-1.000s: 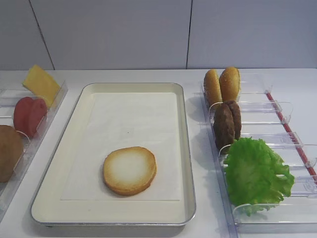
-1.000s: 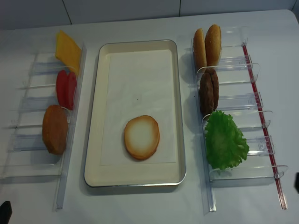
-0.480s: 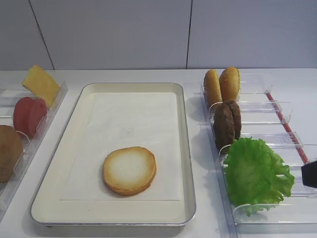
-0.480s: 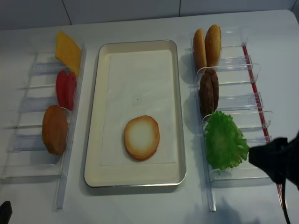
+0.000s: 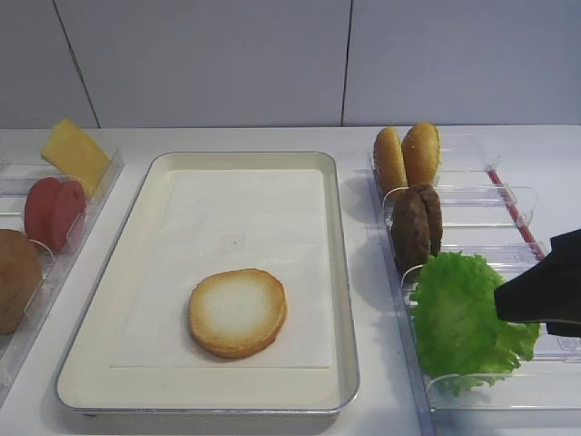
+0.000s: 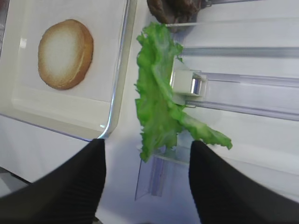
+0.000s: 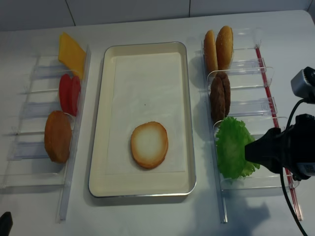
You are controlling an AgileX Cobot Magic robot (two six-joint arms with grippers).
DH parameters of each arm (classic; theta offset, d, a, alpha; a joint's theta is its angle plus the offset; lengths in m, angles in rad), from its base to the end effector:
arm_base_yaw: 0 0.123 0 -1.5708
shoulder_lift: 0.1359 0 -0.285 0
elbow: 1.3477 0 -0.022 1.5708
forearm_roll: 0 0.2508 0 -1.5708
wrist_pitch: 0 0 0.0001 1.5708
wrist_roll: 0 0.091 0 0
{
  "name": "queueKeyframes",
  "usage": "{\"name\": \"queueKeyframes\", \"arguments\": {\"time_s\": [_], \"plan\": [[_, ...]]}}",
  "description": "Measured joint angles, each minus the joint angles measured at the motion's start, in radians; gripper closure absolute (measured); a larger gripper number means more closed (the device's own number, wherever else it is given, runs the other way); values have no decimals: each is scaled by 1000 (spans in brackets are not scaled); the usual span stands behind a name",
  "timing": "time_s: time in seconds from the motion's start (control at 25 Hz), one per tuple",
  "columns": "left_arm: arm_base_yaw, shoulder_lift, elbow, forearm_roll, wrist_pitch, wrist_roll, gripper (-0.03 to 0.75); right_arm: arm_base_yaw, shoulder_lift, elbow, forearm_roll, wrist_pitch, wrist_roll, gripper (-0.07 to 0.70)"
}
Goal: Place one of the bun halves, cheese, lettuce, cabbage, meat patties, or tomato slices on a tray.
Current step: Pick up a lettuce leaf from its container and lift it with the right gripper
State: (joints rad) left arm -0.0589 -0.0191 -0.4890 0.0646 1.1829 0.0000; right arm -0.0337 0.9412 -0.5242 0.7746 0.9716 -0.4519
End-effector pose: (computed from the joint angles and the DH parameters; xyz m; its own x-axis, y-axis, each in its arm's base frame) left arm -0.0118 0.0061 0.2647 -0.5524 0.0570 -0.8316 0.0226 0.9983 0.0534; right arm 0.1421 0.0478 0.2461 -0.9172 0.0737 -0.3914 -0.1668 0.8213 0.5456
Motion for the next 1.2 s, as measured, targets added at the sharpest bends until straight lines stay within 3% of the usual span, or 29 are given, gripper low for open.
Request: {"name": "queueKeyframes", "arguments": {"time_s": [0.2, 0.44, 0.72, 0.84, 1.04, 1.12, 1.2], "plan": [[0, 0, 0, 0, 0, 0, 393, 41, 9, 0, 2, -25, -25, 194], [0, 0, 0, 0, 0, 0, 393, 169, 68, 0, -17, -133, 10, 194], [0, 0, 0, 0, 0, 0, 394, 193, 190, 0, 2, -217, 9, 214], [0, 0, 0, 0, 0, 0, 393, 193, 220, 0, 31, -227, 1, 293], [0, 0, 0, 0, 0, 0, 393, 197, 234, -5, 52, -225, -4, 489], [0, 0, 0, 0, 0, 0, 393, 197, 237, -25, 65, -199, -4, 556], [0, 0, 0, 0, 0, 0, 394, 197, 237, -63, 81, -159, -4, 573]]}}
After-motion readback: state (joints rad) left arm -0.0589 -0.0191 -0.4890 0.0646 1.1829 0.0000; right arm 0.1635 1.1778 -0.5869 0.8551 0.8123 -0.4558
